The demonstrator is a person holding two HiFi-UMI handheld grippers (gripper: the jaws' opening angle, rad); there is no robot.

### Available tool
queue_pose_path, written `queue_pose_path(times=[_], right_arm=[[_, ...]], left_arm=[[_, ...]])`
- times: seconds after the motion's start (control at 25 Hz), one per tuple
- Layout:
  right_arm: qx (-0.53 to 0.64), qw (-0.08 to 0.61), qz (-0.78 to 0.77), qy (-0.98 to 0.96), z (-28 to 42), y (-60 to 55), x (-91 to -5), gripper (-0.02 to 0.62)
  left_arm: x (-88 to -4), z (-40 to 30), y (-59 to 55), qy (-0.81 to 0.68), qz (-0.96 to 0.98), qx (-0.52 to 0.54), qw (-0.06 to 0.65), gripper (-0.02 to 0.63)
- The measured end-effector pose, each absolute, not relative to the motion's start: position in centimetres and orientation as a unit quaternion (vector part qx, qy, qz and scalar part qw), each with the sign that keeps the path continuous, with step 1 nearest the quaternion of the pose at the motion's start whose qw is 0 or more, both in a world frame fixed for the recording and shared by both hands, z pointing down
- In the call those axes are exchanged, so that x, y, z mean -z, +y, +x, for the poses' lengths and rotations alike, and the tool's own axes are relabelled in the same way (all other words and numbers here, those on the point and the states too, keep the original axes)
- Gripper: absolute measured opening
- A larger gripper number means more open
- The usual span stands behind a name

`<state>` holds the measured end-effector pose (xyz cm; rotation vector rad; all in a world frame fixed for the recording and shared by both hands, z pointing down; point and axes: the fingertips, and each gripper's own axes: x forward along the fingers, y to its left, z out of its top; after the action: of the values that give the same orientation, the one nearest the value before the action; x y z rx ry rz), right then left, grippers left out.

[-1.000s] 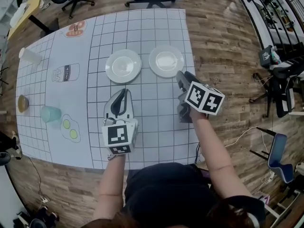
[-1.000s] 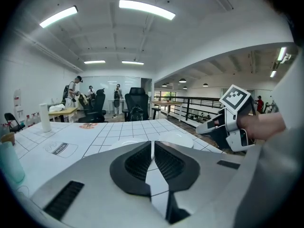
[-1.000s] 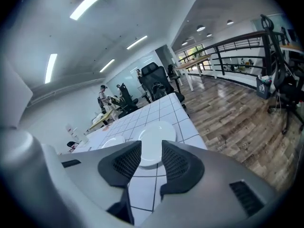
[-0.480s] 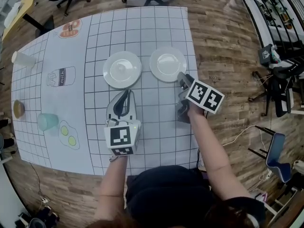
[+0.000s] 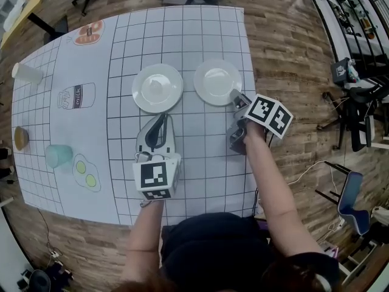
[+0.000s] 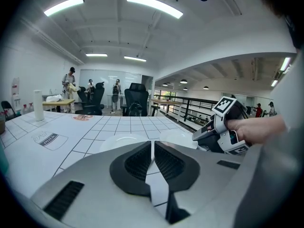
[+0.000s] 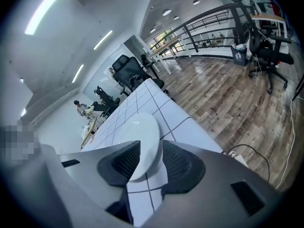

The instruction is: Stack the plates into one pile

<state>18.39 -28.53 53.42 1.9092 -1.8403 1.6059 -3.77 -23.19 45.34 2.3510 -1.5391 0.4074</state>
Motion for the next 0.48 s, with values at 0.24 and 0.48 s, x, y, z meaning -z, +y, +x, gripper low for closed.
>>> queue_pose_path(times=[0.24,0.48], right_arm=[[-0.508,0.022,0.628,-0.589,18.31,-28.73,-53.50,0.126],[-0.496,0.053,0.639,-0.585,18.40,-28.55,-53.78,0.080]], left_arm=[[-45.97,-3.92,-23.31,-0.537,0.815,-0.142,0.163,0.041],[-46.37,-3.95,-23.36,-0.540,0.811,-0.139,0.178,0.041]])
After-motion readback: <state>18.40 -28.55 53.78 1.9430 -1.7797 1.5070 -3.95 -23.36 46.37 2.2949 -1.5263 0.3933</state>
